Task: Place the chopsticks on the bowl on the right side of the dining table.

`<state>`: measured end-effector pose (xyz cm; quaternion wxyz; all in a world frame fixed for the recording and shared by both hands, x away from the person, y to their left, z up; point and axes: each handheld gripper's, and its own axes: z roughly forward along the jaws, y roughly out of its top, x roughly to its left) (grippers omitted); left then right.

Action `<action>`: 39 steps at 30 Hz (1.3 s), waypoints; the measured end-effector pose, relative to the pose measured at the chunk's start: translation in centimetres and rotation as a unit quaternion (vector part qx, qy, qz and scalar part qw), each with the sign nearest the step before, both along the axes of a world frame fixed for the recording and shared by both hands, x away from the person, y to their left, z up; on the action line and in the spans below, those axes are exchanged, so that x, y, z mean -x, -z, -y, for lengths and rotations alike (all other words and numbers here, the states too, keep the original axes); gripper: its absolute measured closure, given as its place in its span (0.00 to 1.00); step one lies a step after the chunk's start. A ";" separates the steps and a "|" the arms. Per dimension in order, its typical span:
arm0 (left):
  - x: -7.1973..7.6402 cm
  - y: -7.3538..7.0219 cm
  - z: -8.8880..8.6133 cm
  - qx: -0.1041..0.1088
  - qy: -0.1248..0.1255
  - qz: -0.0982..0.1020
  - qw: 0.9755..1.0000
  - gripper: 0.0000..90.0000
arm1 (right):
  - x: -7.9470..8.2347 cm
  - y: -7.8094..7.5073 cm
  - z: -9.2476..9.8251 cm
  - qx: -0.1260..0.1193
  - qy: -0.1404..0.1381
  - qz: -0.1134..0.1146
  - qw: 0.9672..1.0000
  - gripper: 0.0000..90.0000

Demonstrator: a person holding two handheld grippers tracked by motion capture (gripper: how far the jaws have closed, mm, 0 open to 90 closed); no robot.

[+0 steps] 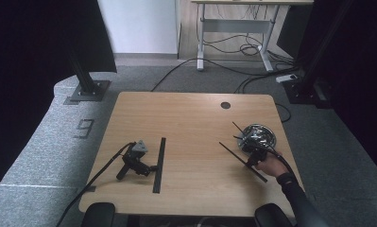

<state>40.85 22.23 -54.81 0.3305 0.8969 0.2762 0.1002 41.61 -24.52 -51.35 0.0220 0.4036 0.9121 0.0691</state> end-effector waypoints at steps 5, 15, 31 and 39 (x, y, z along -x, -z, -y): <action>0.0 0.0 0.0 0.000 0.000 0.000 1.000 0.00 | -0.4 0.0 -0.7 0.012 -0.010 -0.015 1.000 0.94; 0.0 0.0 0.0 0.000 0.000 0.000 1.000 0.00 | -0.6 -0.2 -1.1 0.015 -0.015 -0.018 1.000 0.96; 0.0 0.0 0.0 0.000 0.000 0.000 1.000 0.00 | -0.1 -3.7 -0.8 -0.006 -0.019 0.007 1.000 0.96; 0.0 0.0 0.0 0.000 0.000 0.000 1.000 0.00 | 0.0 -5.0 -0.7 -0.017 -0.019 0.015 1.000 0.96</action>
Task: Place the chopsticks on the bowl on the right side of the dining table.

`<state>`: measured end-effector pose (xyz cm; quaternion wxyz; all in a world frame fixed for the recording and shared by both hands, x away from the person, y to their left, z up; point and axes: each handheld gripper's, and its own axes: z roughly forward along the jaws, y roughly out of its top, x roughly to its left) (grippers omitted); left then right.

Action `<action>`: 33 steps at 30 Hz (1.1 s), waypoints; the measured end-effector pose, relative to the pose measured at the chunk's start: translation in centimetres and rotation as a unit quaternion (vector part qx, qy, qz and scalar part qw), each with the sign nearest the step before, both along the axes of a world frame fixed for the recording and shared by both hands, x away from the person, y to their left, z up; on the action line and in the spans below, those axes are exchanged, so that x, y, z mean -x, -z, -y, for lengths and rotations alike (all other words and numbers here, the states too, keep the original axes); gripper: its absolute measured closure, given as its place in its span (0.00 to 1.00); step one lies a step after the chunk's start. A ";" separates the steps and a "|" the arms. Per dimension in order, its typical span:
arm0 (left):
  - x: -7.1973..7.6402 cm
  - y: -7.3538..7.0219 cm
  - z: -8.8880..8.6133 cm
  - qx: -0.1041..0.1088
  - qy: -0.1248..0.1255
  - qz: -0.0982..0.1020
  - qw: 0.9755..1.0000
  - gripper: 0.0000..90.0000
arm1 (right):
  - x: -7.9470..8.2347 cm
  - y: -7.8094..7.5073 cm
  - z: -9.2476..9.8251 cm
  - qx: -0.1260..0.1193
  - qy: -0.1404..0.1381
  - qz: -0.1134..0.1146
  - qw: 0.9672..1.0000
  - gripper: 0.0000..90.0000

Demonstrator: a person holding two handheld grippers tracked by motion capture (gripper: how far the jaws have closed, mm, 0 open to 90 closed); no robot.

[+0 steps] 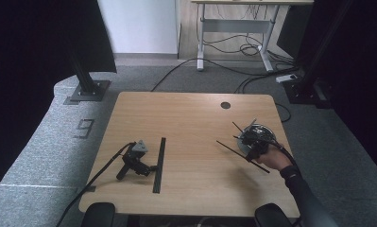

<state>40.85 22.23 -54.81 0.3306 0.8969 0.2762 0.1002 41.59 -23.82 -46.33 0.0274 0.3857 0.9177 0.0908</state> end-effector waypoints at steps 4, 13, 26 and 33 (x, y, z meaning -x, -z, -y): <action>0.0 0.0 0.0 0.000 0.000 0.000 1.000 0.00 | 0.1 -0.9 0.0 -0.006 0.000 0.006 1.000 0.96; 0.0 0.0 0.0 0.000 0.000 0.000 1.000 0.00 | 0.5 -3.5 0.2 -0.026 0.001 0.019 0.999 0.96; 0.0 0.0 0.0 0.001 -0.001 0.000 1.000 0.00 | 1.0 -6.9 0.4 -0.044 0.001 0.042 0.998 0.96; 0.0 0.0 0.0 0.001 -0.001 -0.001 1.000 0.00 | 0.7 -8.6 1.0 -0.047 0.014 0.060 0.997 0.96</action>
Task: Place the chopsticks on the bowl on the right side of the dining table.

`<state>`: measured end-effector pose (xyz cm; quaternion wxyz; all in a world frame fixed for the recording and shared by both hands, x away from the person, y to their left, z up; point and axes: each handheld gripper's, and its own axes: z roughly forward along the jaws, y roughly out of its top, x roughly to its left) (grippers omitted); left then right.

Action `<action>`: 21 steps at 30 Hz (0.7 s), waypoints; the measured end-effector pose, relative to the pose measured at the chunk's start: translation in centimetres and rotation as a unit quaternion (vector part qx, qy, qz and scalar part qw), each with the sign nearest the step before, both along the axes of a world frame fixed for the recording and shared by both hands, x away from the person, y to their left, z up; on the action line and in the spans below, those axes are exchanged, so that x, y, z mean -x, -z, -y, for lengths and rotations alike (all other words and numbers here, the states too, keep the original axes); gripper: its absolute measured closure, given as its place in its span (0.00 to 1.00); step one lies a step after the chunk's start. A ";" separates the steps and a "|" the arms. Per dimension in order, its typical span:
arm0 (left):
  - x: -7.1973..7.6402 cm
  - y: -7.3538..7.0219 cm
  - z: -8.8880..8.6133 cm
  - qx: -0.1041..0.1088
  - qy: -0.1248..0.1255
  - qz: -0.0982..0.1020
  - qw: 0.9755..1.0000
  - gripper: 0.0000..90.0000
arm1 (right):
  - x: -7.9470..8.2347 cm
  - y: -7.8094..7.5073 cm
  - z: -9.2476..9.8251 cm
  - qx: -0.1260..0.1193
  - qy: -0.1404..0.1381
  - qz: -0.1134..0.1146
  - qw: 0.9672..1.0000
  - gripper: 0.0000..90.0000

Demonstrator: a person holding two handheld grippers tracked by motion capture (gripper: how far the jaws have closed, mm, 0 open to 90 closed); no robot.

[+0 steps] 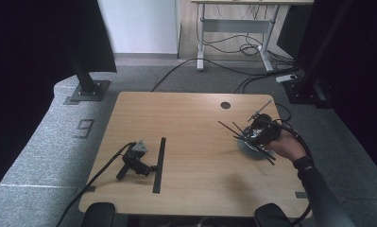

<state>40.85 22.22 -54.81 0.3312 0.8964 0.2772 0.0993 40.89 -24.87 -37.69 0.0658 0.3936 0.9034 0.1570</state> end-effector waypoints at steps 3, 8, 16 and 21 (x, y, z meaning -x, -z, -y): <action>0.0 0.0 0.0 -0.001 0.000 0.000 1.000 0.00 | -0.4 -0.1 0.5 0.001 0.013 0.006 1.000 0.96; 0.0 0.0 0.0 0.000 0.000 0.001 1.000 0.00 | -1.2 0.7 1.3 0.008 0.030 0.007 1.000 0.96; 0.0 0.0 0.0 0.000 -0.001 0.001 1.000 0.00 | -2.7 2.7 2.6 0.015 0.063 0.005 0.998 0.96; 0.0 0.0 0.0 -0.001 0.000 0.001 1.000 0.00 | -3.5 3.7 3.4 0.021 0.079 0.005 0.997 0.96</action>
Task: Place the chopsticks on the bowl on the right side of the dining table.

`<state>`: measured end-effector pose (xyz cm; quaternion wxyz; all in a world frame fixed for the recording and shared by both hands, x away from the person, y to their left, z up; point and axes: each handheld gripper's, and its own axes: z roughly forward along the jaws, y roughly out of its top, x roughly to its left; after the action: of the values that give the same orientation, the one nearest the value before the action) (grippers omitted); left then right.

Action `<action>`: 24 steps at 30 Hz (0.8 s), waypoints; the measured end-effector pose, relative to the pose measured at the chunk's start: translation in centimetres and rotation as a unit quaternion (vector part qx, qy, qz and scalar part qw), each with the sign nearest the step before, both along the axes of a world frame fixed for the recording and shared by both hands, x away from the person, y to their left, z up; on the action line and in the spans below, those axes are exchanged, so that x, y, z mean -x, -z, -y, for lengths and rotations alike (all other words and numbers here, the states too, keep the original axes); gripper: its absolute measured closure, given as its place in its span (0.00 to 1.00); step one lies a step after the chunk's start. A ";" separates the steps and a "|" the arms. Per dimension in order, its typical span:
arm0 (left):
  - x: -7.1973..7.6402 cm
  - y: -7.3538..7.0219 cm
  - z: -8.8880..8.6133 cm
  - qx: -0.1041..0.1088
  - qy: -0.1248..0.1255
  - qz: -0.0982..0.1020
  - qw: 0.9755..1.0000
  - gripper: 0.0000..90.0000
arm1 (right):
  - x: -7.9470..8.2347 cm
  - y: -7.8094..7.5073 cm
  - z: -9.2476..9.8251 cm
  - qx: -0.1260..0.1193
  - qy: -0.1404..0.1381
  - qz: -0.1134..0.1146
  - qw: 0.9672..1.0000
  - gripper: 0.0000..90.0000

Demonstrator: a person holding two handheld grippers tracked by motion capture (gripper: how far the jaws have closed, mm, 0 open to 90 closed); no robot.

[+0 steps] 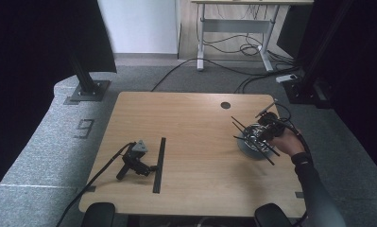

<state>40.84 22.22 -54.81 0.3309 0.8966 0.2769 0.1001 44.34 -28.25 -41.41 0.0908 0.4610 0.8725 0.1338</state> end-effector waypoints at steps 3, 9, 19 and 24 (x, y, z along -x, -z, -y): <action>0.0 0.0 0.0 0.000 0.000 0.000 1.000 0.00 | -0.4 0.9 0.5 0.002 0.008 -0.003 1.000 0.96; 0.0 0.0 0.0 0.000 0.000 0.000 1.000 0.00 | -1.1 2.6 1.5 0.004 0.026 -0.009 1.000 0.96; 0.0 0.0 0.0 0.000 0.001 0.000 1.000 0.00 | -1.7 4.0 2.1 0.002 0.034 -0.011 0.999 0.96; 0.0 0.0 0.0 0.000 0.001 0.000 1.000 0.00 | -1.9 4.5 2.1 0.000 0.032 -0.013 0.999 0.96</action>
<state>40.85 22.23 -54.81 0.3306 0.8968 0.2763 0.1001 46.21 -30.30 -45.94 0.0839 0.4903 0.8584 0.1254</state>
